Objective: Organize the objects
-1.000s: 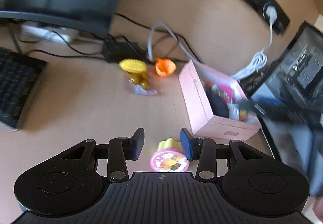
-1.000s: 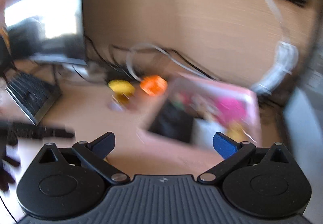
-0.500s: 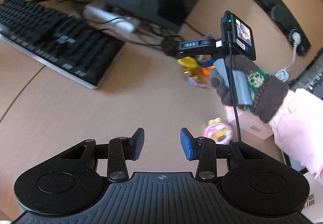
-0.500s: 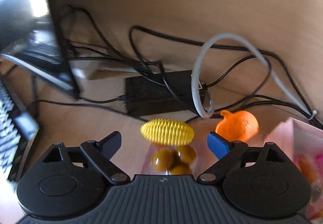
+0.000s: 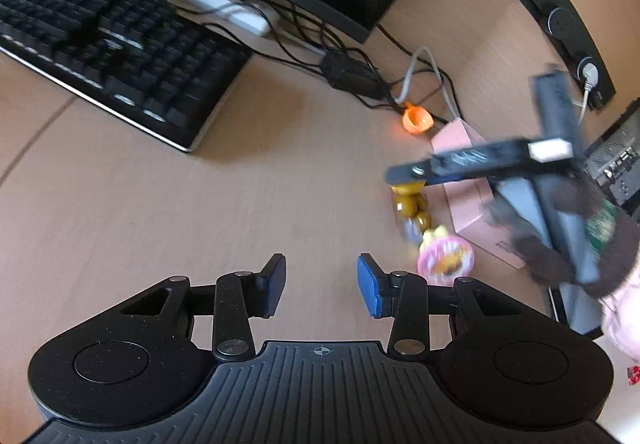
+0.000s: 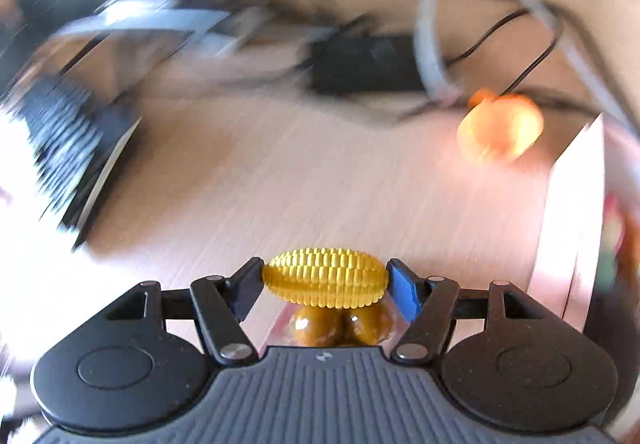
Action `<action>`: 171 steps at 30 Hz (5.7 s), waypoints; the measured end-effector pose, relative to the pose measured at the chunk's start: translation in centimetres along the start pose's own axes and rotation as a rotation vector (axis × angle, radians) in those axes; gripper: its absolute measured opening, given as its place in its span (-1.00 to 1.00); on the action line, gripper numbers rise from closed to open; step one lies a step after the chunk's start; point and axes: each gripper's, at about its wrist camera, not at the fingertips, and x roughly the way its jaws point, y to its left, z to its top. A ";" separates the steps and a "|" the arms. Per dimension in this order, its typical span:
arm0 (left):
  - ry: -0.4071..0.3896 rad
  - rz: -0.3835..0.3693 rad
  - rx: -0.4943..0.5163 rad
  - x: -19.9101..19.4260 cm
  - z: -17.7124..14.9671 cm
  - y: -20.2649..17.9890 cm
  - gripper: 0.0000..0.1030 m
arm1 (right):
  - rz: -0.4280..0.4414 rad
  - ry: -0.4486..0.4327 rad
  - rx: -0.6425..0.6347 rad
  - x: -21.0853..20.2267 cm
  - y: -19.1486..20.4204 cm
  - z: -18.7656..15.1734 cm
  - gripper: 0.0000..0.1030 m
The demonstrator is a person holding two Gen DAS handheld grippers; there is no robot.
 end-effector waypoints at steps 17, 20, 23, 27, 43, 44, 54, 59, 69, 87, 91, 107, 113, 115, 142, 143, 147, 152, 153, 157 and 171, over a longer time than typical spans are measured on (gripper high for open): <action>-0.003 0.022 -0.041 -0.4 0.3 -0.2 -0.17 | -0.472 -0.084 -0.094 3.6 -5.9 10.2 0.28; 0.010 0.016 -0.018 -0.2 0.4 -0.6 -0.17 | -0.467 -0.062 -0.095 3.8 -5.7 10.1 0.14; 0.028 -0.004 0.010 0.6 0.6 -1.4 -0.17 | -0.397 -0.119 -0.095 1.0 -4.5 8.6 0.14; 0.051 -0.051 0.084 2.2 0.6 -3.8 -0.17 | -0.271 -0.196 -0.070 -5.5 -3.0 3.5 0.14; -0.002 -0.029 0.399 6.5 1.9 -13.4 -0.16 | -0.287 -0.160 0.008 -10.4 -2.9 -19.5 0.45; -0.033 -0.004 0.436 7.0 3.2 -13.6 -0.16 | -0.276 -0.174 0.020 -10.9 -2.9 -19.8 0.60; 0.070 0.094 0.884 15.9 11.9 -12.5 -0.16 | -0.212 -0.180 0.166 -14.5 -5.0 -24.6 0.75; 0.241 0.078 1.042 19.0 11.8 -12.0 -0.11 | -0.172 -0.170 0.295 -15.1 -7.0 -26.0 0.85; 0.259 0.098 0.866 20.9 12.1 -11.9 -0.33 | -0.229 -0.151 0.351 -14.6 -7.8 -26.7 0.87; 0.186 -0.002 0.408 6.1 0.8 -15.1 -0.33 | -0.235 -0.219 0.058 -9.4 -3.7 -21.3 0.90; 0.203 0.092 0.488 5.7 -1.6 -17.0 -0.33 | -0.230 -0.211 0.020 -8.2 -3.2 -19.8 0.48; 0.252 0.052 0.624 6.9 -3.6 -22.6 -0.33 | -0.259 -0.296 0.059 -16.0 -5.3 -24.5 0.05; 0.158 -0.038 0.541 8.4 1.8 -26.4 -0.33 | -0.318 -0.381 0.134 -20.5 -7.5 -26.8 0.05; 0.078 -0.048 0.511 8.8 4.3 -28.0 -0.33 | -0.333 -0.418 0.152 -22.0 -8.2 -27.5 0.05; -0.018 -0.142 0.297 16.4 4.8 -26.1 -0.33 | -0.335 -0.502 0.173 -21.9 -10.2 -31.8 0.05; 0.004 -0.146 0.317 15.7 3.8 -25.7 -0.33 | -0.329 -0.501 0.171 -21.7 -10.2 -31.4 0.05; 0.087 -0.113 0.346 12.4 0.0 -23.8 -0.33 | -0.329 -0.494 0.165 -21.4 -10.1 -28.5 0.05; 0.118 -0.114 0.343 8.1 -2.7 -22.0 -0.33 | -0.239 -0.476 0.222 -22.1 -12.8 -22.8 0.05; 0.116 -0.101 0.362 7.3 -3.2 -21.7 -0.33 | -0.237 -0.483 0.234 -22.1 -13.6 -21.4 0.05; 0.132 -0.045 0.381 5.7 -4.3 -20.1 -0.33 | -0.255 -0.566 0.274 -21.8 -15.8 -14.6 0.05; 0.070 0.145 0.337 3.1 -3.5 -12.3 -0.33 | -0.232 -0.535 0.221 -15.7 -12.2 -14.7 1.00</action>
